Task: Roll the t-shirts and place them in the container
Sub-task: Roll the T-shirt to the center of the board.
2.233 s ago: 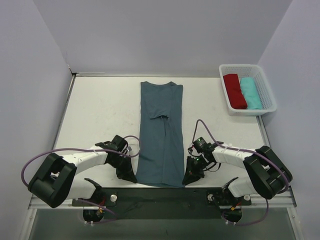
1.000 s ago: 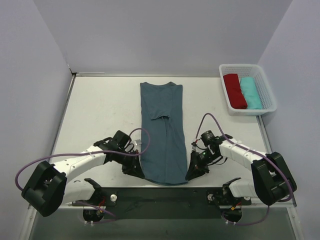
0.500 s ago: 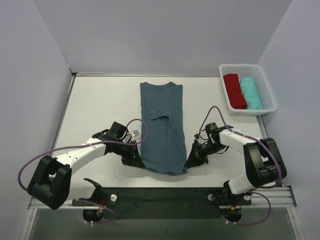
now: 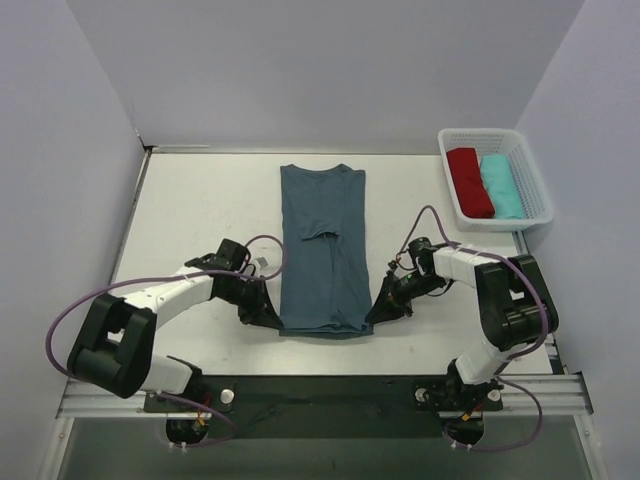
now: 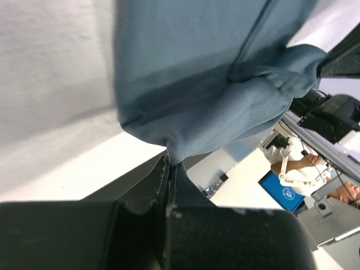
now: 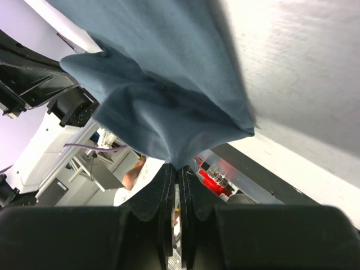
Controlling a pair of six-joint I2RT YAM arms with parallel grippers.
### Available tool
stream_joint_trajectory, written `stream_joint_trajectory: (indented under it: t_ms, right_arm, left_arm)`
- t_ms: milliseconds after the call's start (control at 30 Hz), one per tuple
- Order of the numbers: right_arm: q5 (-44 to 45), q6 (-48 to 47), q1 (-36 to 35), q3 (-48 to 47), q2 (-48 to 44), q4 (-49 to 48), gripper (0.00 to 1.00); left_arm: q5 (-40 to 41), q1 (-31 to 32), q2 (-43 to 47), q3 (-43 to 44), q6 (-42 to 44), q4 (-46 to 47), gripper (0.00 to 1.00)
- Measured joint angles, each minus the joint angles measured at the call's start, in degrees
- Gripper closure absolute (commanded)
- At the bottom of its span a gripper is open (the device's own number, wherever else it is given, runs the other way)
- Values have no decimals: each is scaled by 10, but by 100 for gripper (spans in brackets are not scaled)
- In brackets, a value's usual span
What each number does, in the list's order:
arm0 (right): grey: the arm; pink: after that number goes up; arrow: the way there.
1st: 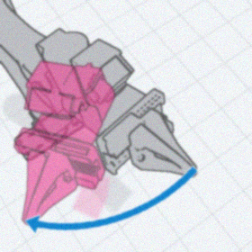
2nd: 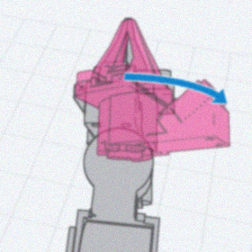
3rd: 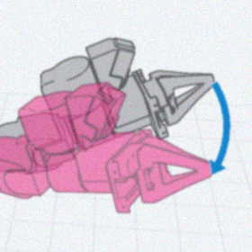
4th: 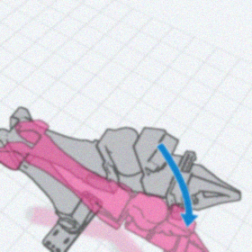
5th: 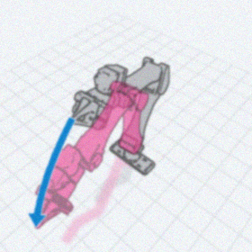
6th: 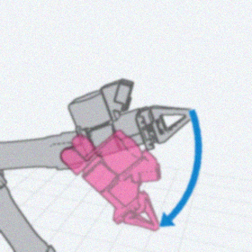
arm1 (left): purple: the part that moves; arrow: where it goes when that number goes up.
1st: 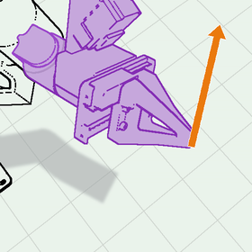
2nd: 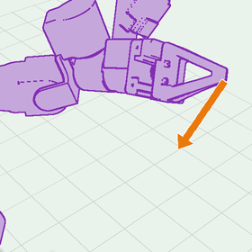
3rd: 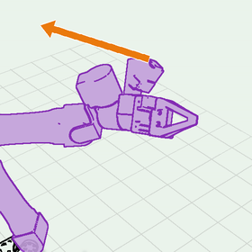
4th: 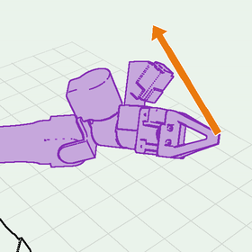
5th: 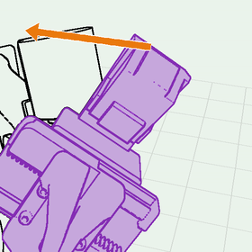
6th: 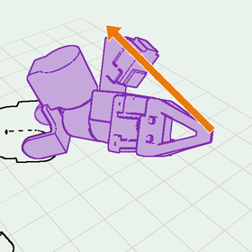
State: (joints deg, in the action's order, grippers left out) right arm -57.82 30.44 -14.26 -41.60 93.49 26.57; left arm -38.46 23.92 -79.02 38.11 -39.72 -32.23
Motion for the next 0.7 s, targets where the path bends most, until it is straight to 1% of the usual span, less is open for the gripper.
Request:
stream_joint_trajectory:
  t_ms: [33, 67, 133, 167, 200, 233, 267, 300, 333, 367, 400, 433, 467, 533, 567, 633, 700]
  right_arm:
    - [2, 1, 1, 0, 3, 0, 100]
    - [3, 2, 3, 0, 6, 0, 92]
    - [6, 2, 5, -2, 8, 0, 79]
    - [9, 2, 7, -4, 9, 0, 71]
    - [11, 4, 9, -6, 9, 1, 67]
    - [13, 4, 11, -10, 9, 2, 59]
    - [17, 0, 16, -18, 8, 2, 58]
    - [19, -2, 20, -25, 7, 4, 58]
    - [23, -10, 28, -37, 3, 6, 58]
    - [26, -17, 33, -45, -3, 6, 59]
    - [30, -29, 40, -57, -12, 10, 59]
    - [31, -37, 43, -64, -22, 12, 59]
    - [33, -49, 47, -71, -34, 15, 59]
    - [37, -84, 52, -81, -63, 31, 61]
    - [39, -99, 52, -84, -73, 39, 61]
    - [47, -152, 48, -96, -95, 55, 61]
    - [63, -223, 36, -109, -118, 64, 60]
  left_arm:
    - [3, -3, -5, 0, -1, 1, 100]
    - [6, -5, -9, 0, -1, 2, 100]
    - [11, -10, -15, 0, -2, 2, 80]
    - [14, -13, -17, 0, -2, 3, 72]
    - [16, -16, -17, 1, -2, 2, 67]
    - [19, -20, -17, 3, -1, 2, 55]
    - [22, -26, -17, 8, 1, -2, 51]
    - [27, -33, -17, 15, 4, -7, 26]
    - [32, -42, -16, 25, 9, -13, 23]
    - [37, -51, -14, 36, 17, -17, 21]
    - [39, -60, -10, 50, 22, -23, 24]
    - [41, -68, -5, 64, 29, -24, 32]
    - [42, -74, 2, 77, 35, -24, 36]
    - [38, -78, 21, 95, 56, -18, 41]
    - [34, -77, 33, 99, 69, -13, 46]
    - [29, -72, 61, 99, 104, -7, 47]
    - [27, -61, 86, 100, 144, -3, 44]
